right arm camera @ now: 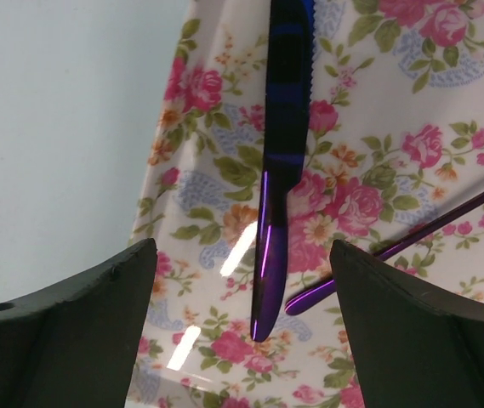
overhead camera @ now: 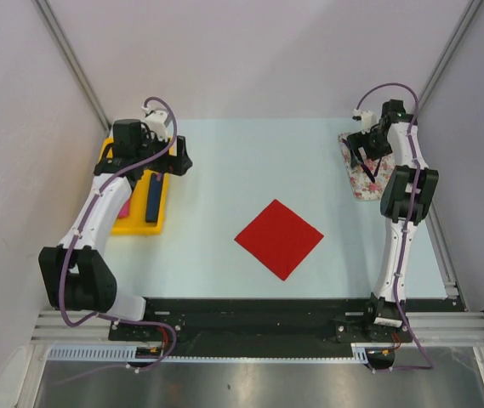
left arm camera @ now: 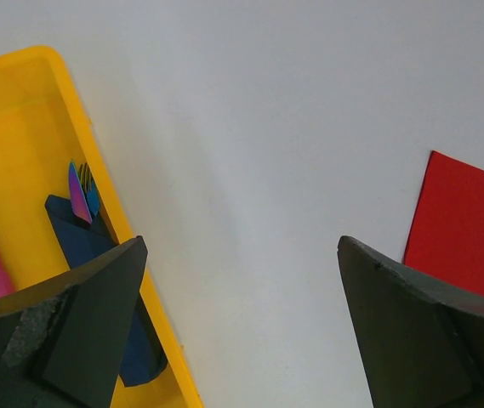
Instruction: Place the utensils on the paper napkin and roll it up
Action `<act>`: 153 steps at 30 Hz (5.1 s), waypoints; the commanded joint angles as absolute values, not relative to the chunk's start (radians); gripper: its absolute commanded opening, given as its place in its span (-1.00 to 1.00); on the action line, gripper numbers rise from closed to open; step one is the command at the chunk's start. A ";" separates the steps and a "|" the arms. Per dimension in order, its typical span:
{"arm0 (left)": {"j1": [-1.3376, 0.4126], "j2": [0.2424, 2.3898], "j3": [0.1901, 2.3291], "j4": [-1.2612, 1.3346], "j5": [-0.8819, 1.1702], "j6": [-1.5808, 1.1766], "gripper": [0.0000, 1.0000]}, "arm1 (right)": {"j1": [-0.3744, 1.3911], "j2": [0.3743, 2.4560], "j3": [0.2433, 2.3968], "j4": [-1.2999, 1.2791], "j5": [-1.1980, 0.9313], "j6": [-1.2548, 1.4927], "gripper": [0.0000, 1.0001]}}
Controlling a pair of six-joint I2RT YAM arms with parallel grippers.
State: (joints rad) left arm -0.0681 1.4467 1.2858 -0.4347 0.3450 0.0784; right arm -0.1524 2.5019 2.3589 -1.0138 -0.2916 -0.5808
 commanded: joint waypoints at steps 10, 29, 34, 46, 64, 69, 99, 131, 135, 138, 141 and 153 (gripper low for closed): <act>-0.072 1.437 1.313 -0.460 0.342 0.127 0.99 | -0.160 2.571 2.401 -0.876 -0.242 -0.565 0.27; -0.074 1.402 1.273 -0.485 0.333 0.163 0.99 | -0.135 2.452 2.160 -0.920 -0.181 -0.580 -0.59; -0.074 1.385 1.261 -0.488 0.334 0.164 0.99 | -0.127 2.381 2.059 -0.985 -0.115 -0.561 -0.67; -0.074 1.364 1.252 -0.502 0.333 0.169 0.99 | -0.124 2.447 2.022 -1.043 0.018 -0.560 -0.39; -0.074 1.371 1.246 -0.502 0.339 0.158 0.99 | -0.138 2.436 2.118 -1.049 -0.075 -0.597 -1.00; -0.074 1.367 1.243 -0.480 0.328 0.146 0.99 | -0.150 2.353 2.157 -1.017 -0.110 -0.514 -1.00; -0.071 1.177 1.060 -0.298 0.098 -0.115 0.99 | 0.291 1.679 1.514 -0.733 -0.149 0.271 -1.00; -0.072 1.172 0.980 -0.387 0.195 -0.034 0.99 | 0.353 2.336 2.071 -0.903 -0.204 -0.422 -0.05; -0.072 1.187 0.991 -0.385 0.189 -0.018 0.99 | 0.364 2.379 2.098 -0.916 -0.192 -0.434 -0.07; -0.071 1.192 0.992 -0.383 0.187 -0.017 0.99 | 0.367 2.396 2.120 -0.939 -0.195 -0.436 -0.07; -0.071 1.198 0.992 -0.380 0.189 -0.018 0.99 | 0.373 2.405 2.109 -0.942 -0.183 -0.433 -0.09; -0.071 1.210 1.000 -0.379 0.172 -0.012 0.99 | 0.393 2.497 2.120 -0.977 -0.052 -0.403 -0.99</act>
